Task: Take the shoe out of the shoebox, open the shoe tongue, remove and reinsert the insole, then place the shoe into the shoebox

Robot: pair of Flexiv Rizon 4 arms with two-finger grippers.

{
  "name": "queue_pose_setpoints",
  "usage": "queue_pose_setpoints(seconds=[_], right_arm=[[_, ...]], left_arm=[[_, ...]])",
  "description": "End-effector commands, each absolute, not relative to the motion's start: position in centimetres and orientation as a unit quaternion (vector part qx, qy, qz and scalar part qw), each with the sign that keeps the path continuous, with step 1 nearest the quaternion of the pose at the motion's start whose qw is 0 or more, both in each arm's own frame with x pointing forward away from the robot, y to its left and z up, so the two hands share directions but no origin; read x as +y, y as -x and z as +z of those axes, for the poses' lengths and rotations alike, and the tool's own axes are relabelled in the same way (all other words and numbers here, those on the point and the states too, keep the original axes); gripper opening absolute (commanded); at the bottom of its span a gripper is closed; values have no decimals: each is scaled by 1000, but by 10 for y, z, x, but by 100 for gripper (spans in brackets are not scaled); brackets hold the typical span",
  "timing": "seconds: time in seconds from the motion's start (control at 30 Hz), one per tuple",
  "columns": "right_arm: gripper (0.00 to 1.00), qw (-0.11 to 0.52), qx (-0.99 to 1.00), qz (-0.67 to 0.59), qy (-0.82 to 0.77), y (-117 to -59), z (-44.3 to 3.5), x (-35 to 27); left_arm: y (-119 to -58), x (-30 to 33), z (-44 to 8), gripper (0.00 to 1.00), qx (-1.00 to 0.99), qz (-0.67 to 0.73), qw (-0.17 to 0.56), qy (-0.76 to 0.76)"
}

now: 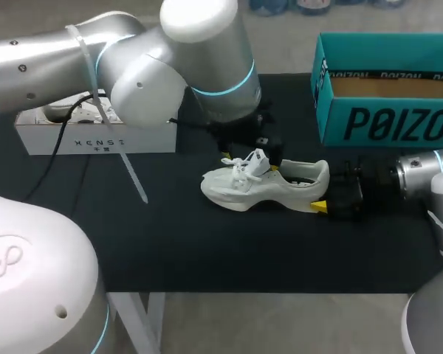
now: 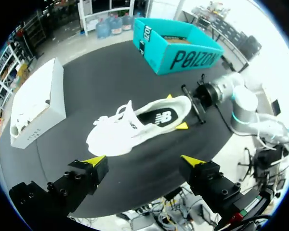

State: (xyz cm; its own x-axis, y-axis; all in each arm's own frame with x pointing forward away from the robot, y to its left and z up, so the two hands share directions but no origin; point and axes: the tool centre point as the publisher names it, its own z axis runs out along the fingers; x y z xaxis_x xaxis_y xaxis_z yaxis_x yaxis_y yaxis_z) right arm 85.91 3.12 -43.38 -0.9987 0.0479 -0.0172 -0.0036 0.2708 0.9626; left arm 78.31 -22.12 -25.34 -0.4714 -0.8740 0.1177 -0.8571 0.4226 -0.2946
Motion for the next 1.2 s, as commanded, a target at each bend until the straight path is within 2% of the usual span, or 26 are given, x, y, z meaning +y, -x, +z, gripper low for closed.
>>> queue_pose_setpoints(seconds=[0.03, 0.47, 0.7, 0.87, 0.9, 0.93, 0.97, 1.2], right_arm=[[0, 22, 797, 603, -15, -857, -439, 32], [0, 22, 797, 603, -15, -857, -439, 32], [0, 22, 797, 603, -15, -857, -439, 32], [0, 22, 797, 603, -15, -857, -439, 32], [0, 22, 797, 603, -15, -857, -439, 32], [0, 22, 797, 603, -15, -857, -439, 32], [0, 22, 797, 603, -15, -857, -439, 32], [0, 22, 797, 603, -15, -857, -439, 32]], left_arm=[[-782, -215, -254, 100, 996, -62, 69, -2], [-782, -215, -254, 100, 996, -62, 69, -2], [-786, -228, -258, 100, 985, 24, 93, -146], [-785, -244, -267, 100, 976, 24, 87, -198], [-784, -247, -270, 78, 974, 32, 87, -206], [-784, -250, -272, 21, 975, 30, 89, -201], [-786, -252, -273, 0, 977, 15, 78, -200], [-799, -274, -298, 0, 976, 14, 65, -208]])
